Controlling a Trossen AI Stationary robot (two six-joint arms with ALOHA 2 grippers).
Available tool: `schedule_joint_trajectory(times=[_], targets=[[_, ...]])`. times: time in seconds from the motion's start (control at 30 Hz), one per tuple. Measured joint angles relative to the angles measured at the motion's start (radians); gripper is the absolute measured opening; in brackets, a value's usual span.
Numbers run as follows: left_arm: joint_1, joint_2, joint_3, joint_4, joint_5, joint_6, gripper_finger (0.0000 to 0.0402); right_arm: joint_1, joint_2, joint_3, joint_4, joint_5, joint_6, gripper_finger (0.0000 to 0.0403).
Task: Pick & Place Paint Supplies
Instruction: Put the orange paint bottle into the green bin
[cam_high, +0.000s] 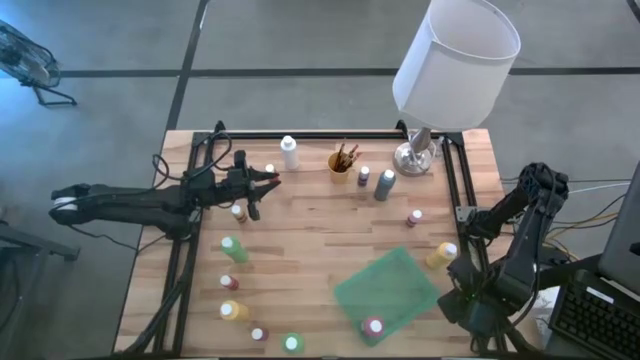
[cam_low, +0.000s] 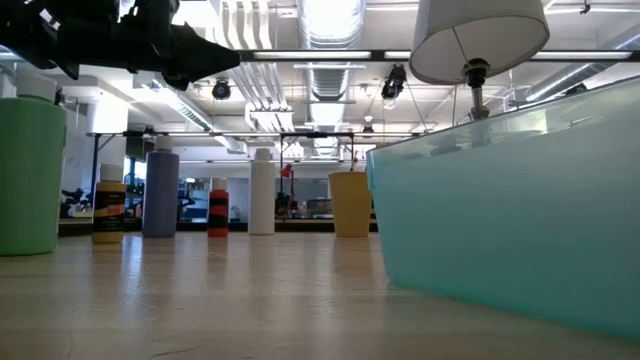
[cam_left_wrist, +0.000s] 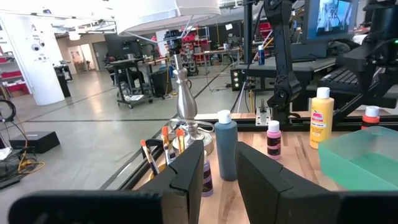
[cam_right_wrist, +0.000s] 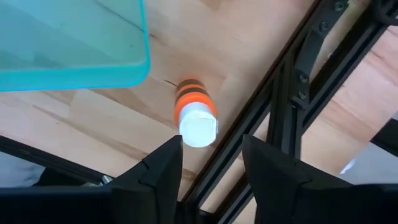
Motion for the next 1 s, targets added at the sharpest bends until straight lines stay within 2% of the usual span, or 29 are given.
schedule_joint_trajectory(times=[0.2,0.37,0.63,1.0], targets=[[0.000,0.000,0.000,0.001,0.000,0.001,0.0097,0.000,-0.004,-0.051,0.094,0.000,0.005,0.0156],[0.000,0.000,0.000,0.001,0.000,0.001,0.0097,0.000,-0.004,-0.108,0.174,-0.001,0.005,0.0175],[0.000,0.000,0.000,0.002,0.000,0.001,0.0097,0.000,-0.013,-0.128,0.177,-0.008,0.005,0.0199],[-0.001,0.000,0.000,0.003,0.000,0.001,0.0097,0.000,-0.009,-0.109,0.174,0.004,0.005,0.0182]])
